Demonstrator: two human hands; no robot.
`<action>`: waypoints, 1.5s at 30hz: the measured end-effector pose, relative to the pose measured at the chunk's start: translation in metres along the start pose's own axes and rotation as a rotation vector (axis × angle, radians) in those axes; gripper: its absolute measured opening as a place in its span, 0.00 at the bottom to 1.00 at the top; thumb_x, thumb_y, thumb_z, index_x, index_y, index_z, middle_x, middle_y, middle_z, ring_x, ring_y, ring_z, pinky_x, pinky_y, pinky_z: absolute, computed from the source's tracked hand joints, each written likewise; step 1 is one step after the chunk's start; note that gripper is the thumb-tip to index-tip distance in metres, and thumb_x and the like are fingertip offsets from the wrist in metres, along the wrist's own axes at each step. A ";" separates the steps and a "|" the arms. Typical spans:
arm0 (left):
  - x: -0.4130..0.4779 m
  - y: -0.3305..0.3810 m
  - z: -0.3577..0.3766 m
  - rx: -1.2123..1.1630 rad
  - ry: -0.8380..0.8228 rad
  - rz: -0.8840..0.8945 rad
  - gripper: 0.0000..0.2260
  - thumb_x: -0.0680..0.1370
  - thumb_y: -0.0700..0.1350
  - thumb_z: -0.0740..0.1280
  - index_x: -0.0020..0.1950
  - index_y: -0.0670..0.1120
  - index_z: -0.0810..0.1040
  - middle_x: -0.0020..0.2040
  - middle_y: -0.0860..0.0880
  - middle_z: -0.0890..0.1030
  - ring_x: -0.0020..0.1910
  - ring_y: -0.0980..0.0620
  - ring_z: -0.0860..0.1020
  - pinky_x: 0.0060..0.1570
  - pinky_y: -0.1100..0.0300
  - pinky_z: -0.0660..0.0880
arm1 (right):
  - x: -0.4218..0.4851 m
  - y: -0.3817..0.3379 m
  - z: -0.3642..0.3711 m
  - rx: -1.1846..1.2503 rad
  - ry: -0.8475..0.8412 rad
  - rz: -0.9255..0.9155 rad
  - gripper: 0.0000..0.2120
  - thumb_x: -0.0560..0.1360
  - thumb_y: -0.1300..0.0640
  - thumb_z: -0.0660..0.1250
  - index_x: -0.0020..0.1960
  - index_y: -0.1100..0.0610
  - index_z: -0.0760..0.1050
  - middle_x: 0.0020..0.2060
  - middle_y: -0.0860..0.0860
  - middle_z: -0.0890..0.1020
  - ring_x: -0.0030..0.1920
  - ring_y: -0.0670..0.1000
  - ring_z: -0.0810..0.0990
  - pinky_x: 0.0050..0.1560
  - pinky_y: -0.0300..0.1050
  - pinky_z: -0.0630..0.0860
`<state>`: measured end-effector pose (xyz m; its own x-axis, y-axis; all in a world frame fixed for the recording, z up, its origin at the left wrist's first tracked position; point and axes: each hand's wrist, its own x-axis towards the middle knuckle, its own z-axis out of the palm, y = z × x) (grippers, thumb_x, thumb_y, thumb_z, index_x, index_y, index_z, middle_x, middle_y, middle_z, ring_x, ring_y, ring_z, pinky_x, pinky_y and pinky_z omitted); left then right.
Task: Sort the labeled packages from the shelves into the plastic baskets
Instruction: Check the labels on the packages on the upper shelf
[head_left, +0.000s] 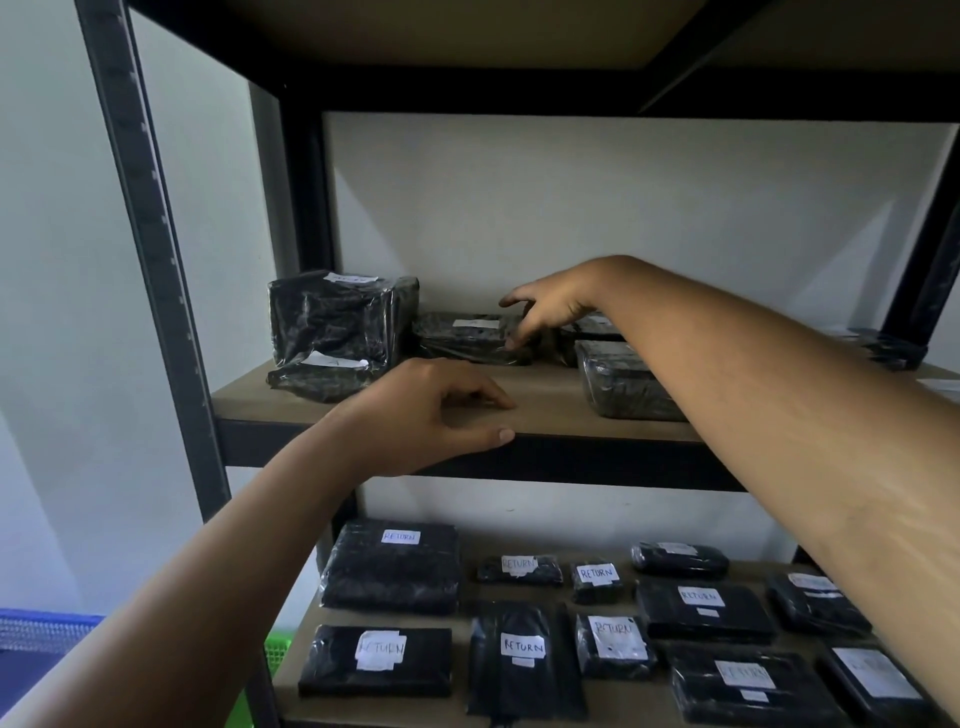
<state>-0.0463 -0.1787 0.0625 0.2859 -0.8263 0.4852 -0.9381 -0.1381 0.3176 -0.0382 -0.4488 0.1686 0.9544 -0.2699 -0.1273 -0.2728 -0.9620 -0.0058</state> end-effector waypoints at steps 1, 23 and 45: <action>0.000 0.000 0.000 -0.004 0.002 -0.002 0.17 0.77 0.62 0.75 0.63 0.59 0.85 0.57 0.64 0.84 0.58 0.63 0.82 0.60 0.56 0.80 | -0.001 0.002 0.001 0.013 -0.004 0.003 0.49 0.73 0.32 0.74 0.85 0.42 0.54 0.83 0.52 0.61 0.82 0.59 0.60 0.79 0.59 0.61; -0.002 -0.001 0.000 -0.012 0.025 -0.046 0.18 0.74 0.66 0.74 0.61 0.61 0.85 0.55 0.64 0.84 0.55 0.63 0.81 0.58 0.56 0.80 | -0.029 -0.015 0.015 -0.132 0.311 -0.052 0.66 0.53 0.32 0.86 0.75 0.55 0.52 0.70 0.54 0.63 0.71 0.56 0.63 0.65 0.58 0.69; -0.002 0.003 -0.002 0.004 0.015 -0.033 0.17 0.77 0.63 0.75 0.63 0.59 0.85 0.56 0.65 0.84 0.57 0.65 0.80 0.59 0.61 0.78 | -0.002 -0.026 0.004 0.007 -0.047 0.051 0.32 0.79 0.47 0.68 0.80 0.56 0.67 0.74 0.60 0.74 0.72 0.62 0.75 0.74 0.58 0.72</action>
<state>-0.0497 -0.1766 0.0638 0.3194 -0.8132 0.4864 -0.9289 -0.1672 0.3304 -0.0336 -0.4226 0.1648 0.9326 -0.3162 -0.1742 -0.3219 -0.9468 -0.0048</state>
